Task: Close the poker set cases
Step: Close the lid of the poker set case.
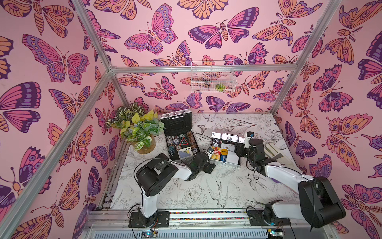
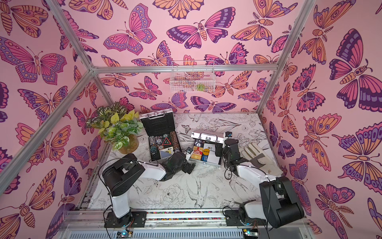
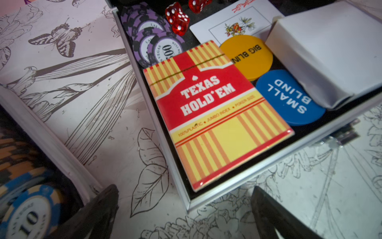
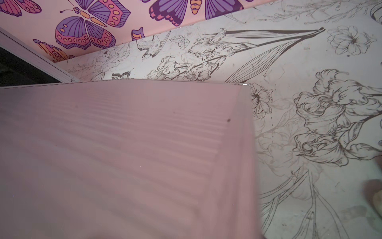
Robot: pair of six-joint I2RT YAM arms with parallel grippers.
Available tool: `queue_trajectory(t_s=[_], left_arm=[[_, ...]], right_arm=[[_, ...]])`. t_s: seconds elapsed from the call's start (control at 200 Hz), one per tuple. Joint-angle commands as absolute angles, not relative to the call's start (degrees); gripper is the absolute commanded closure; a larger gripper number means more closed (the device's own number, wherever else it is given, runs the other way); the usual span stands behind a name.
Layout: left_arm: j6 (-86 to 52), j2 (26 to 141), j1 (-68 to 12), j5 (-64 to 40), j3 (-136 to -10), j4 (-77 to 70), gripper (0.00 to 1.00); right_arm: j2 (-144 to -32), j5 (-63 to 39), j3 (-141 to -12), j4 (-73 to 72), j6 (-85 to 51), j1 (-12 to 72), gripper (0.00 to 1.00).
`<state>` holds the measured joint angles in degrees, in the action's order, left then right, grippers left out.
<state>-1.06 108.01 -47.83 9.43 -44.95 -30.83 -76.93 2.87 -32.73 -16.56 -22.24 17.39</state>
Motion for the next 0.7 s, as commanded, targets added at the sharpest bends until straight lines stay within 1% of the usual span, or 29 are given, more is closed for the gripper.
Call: queue_trajectory(t_s=[0.0,0.17,0.416,0.591,0.696], left_arm=[[-0.4,105.8,-46.7,11.3,-43.7,-29.3,0.0],[0.1,103.8,-47.1,11.0,-43.0,-29.0,0.0],[1.1,96.4,-47.7,11.3,-42.6,-26.7,0.0],[3.5,91.6,-47.7,12.5,-45.8,-23.3,0.0],[6.3,91.5,-47.6,13.2,-50.0,-21.1,0.0]], right_arm=[[-77.9,6.4,-31.3,-18.0,-26.6,18.8,0.49],[-78.9,8.9,-29.0,-20.1,-29.7,20.4,0.48],[-81.5,12.0,-27.4,-21.5,-31.6,22.1,0.45],[-82.7,11.9,-26.9,-22.6,-32.1,22.2,0.45],[-82.7,11.8,-26.4,-22.7,-32.3,22.2,0.44]])
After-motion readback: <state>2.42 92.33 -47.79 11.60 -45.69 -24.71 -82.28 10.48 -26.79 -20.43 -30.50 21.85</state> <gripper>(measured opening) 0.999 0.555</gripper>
